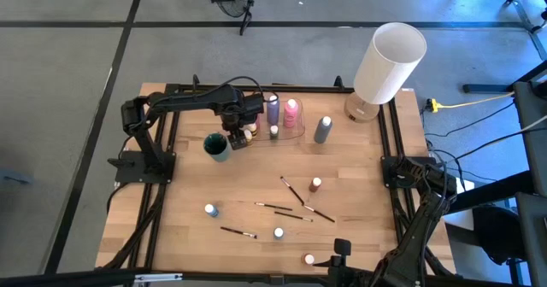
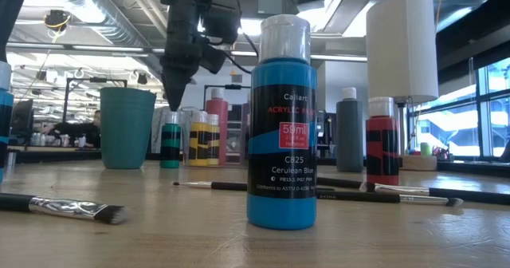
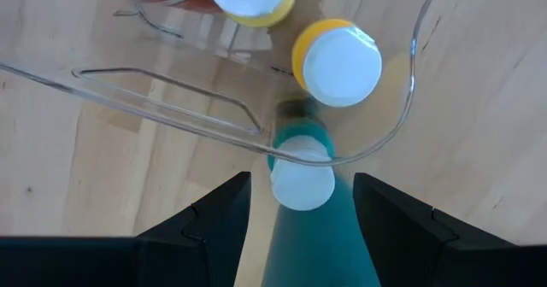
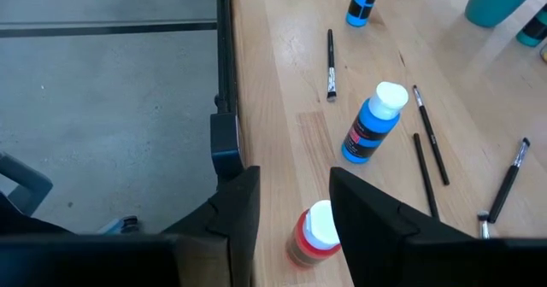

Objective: Pick & Place Paint Supplies
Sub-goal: Put the light blue paint bottle into the transparent bin

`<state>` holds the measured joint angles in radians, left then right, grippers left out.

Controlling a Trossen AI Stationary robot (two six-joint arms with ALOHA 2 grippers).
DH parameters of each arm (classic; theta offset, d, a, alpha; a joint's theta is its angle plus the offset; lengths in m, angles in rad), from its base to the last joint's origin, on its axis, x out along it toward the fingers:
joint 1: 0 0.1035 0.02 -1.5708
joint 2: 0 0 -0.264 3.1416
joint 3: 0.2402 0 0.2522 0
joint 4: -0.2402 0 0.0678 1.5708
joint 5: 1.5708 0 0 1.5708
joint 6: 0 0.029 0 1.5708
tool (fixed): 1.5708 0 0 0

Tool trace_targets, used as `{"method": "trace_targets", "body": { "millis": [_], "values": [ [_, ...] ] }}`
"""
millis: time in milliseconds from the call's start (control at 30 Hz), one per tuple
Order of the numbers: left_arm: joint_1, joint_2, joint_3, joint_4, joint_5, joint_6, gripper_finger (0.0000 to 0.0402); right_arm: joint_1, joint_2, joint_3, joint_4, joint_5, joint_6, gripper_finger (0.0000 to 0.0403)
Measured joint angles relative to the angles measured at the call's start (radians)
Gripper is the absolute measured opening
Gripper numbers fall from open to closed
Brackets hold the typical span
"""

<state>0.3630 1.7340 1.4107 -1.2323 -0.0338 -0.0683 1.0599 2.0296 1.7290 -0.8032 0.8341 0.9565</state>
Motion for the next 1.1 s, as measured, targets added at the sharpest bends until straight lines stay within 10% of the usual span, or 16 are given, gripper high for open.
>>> {"method": "trace_targets", "body": {
  "millis": [500,1100],
  "values": [
    [0.000,0.000,0.000,-0.007,-0.134,-0.075,0.0227,0.000,0.000,0.000,0.000,0.000,-0.003,0.0144],
    [-0.011,0.000,0.000,-0.002,-0.009,-0.025,0.0227,0.000,0.000,0.000,0.000,0.000,-0.003,0.0144]
  ]
}}
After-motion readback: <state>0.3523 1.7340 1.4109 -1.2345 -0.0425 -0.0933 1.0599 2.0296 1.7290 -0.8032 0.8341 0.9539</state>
